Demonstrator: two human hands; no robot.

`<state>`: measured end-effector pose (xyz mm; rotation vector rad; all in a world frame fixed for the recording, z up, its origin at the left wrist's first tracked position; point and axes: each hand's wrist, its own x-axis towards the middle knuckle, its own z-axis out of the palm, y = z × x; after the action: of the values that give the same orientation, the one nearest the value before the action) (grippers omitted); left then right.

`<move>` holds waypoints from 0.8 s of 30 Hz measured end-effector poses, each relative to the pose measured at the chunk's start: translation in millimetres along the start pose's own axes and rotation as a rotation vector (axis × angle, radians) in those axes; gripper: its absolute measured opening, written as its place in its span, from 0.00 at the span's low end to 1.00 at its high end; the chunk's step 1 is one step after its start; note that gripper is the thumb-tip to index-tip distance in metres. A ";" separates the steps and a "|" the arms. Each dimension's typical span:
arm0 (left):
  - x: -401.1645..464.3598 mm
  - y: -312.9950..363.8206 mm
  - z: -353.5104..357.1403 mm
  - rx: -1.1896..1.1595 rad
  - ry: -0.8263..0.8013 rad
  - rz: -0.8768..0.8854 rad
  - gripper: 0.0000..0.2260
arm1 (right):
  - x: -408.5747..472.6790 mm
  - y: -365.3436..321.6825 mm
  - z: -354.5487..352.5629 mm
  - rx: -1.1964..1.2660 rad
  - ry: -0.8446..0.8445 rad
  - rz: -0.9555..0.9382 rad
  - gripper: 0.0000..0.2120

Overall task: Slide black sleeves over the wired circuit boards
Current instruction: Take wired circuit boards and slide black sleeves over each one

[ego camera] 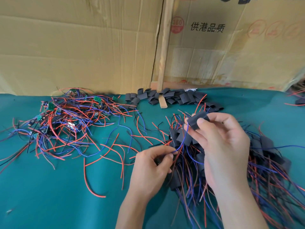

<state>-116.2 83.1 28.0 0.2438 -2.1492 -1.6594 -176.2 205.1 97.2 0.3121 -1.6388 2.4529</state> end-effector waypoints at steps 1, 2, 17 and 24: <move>-0.1 0.3 0.0 0.003 0.002 0.000 0.11 | 0.0 0.0 -0.3 -0.032 -0.016 -0.016 0.03; -0.2 0.5 -0.1 0.005 0.005 -0.001 0.10 | -0.3 -0.4 -0.6 -0.063 -0.032 -0.032 0.03; 0.4 0.2 -0.5 0.098 0.054 -0.008 0.11 | 2.2 -0.2 -2.8 0.160 -0.015 0.146 0.09; 0.6 1.8 -1.8 0.121 0.084 -0.014 0.11 | 0.1 3.4 -3.6 0.030 -0.127 -0.004 0.07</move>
<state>-115.8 81.7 30.2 0.3590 -2.1917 -1.5008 -177.5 207.1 92.8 0.4844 -1.6486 2.5040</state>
